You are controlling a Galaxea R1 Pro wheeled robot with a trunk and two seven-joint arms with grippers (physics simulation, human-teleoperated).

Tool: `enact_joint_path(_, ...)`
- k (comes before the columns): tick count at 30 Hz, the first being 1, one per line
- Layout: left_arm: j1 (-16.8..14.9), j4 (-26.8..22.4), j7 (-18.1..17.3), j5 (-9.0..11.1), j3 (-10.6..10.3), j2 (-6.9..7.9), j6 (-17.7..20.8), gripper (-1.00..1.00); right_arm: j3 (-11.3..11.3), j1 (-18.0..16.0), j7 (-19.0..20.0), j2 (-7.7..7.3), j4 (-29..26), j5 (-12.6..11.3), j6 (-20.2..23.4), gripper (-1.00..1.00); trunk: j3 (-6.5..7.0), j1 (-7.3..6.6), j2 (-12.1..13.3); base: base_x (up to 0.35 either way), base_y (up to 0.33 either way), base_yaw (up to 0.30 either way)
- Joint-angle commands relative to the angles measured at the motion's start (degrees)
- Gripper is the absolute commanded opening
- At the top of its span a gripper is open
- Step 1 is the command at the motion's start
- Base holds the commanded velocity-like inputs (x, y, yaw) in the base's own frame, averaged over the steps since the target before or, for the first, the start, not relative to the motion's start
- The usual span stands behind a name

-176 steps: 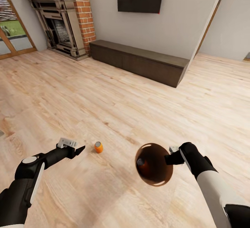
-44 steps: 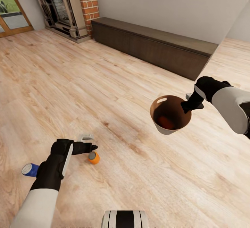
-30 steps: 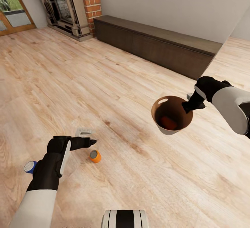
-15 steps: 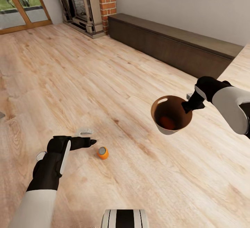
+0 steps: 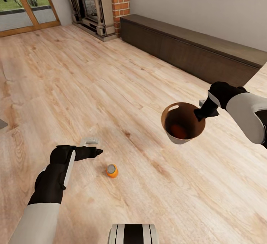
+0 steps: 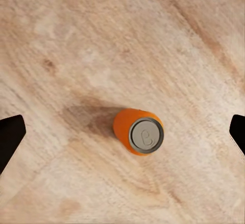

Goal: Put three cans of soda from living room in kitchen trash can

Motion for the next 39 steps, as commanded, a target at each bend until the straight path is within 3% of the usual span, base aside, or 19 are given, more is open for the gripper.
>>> enact_joint_path(1, 0.0, 0.0, 0.0, 0.0, 0.0, -0.02, 0.0, 1.0, -0.5, 0.0, 0.2, 0.04, 0.0, -0.7, 0.1, -1.0, 0.01, -0.01, 0.0, 0.217, 0.0, 0.002)
enact_joint_path(8, 0.0, 0.0, 0.1, -0.1, -0.1, -0.11, 0.0, 1.0, -0.4, 0.0, 0.2, -0.06, 0.0, -0.7, 0.1, -1.0, 0.01, -0.01, 0.0, 0.072, 0.0, 0.001)
enact_joint_path(20, 0.0, 0.2, 0.1, -0.1, -0.1, -0.19, 0.0, 1.0, 0.1, 0.0, 0.2, -0.11, -0.1, -0.7, 0.1, -1.0, -2.23, 2.63, -4.8, 0.004, 0.0, 0.0)
enact_joint_path(33, 0.1, 0.1, 0.0, 0.1, -0.2, -0.23, 0.0, 1.0, 0.2, 0.0, 0.2, -0.18, -0.1, -0.7, 0.1, -1.0, -6.08, 2.96, -5.0, 0.0, 0.0, 0.0)
enact_joint_path(39, 0.1, 0.1, -0.1, 0.1, -0.2, -0.26, 0.0, 1.0, 0.3, 0.0, 0.2, -0.17, -0.1, -0.7, 0.1, -1.0, -6.49, 2.96, -5.0, -0.017, -0.008, 0.0)
